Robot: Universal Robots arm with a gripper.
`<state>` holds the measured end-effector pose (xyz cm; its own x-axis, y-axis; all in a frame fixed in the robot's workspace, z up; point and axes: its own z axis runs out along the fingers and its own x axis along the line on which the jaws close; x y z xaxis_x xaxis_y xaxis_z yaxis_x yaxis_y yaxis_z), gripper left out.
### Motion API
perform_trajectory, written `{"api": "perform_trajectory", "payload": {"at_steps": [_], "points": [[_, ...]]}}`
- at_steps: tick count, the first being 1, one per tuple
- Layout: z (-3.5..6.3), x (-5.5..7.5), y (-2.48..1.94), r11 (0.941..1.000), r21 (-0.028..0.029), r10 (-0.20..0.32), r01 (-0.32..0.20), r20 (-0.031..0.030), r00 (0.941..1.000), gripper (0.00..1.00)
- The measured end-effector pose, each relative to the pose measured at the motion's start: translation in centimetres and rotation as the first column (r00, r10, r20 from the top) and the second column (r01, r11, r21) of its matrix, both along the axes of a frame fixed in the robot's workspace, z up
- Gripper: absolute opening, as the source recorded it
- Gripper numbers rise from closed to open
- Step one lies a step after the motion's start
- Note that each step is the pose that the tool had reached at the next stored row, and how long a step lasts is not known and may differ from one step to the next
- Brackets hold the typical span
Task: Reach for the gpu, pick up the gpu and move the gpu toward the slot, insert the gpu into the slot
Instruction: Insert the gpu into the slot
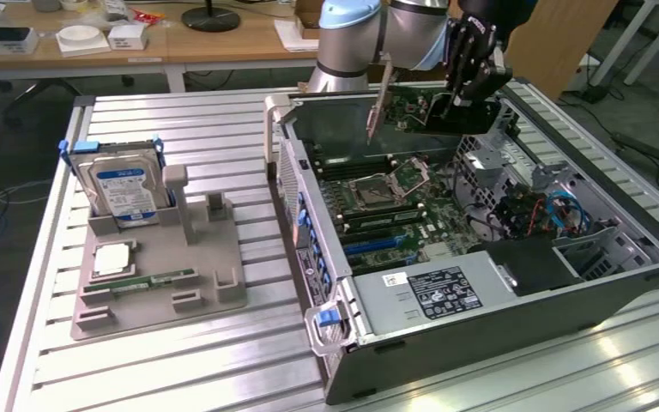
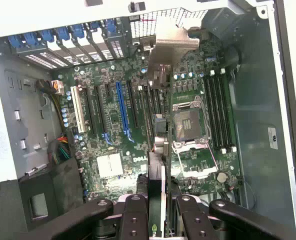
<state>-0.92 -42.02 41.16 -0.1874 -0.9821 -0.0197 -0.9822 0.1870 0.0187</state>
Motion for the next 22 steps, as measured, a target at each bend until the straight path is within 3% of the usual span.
{"api": "perform_trajectory", "payload": {"at_steps": [15, 19, 22], "points": [[0.00, -0.01, 0.00, 1.0000, 0.0001, 0.003, -0.003, 0.0001, 1.0000, 0.26], [-0.02, -0.01, 0.00, 0.9976, 0.0001, 0.069, -0.069, 0.0001, 0.9976, 0.26], [-0.02, -0.01, 0.00, 0.9972, 0.0001, 0.075, -0.075, 0.0000, 0.9972, 0.26]]}}
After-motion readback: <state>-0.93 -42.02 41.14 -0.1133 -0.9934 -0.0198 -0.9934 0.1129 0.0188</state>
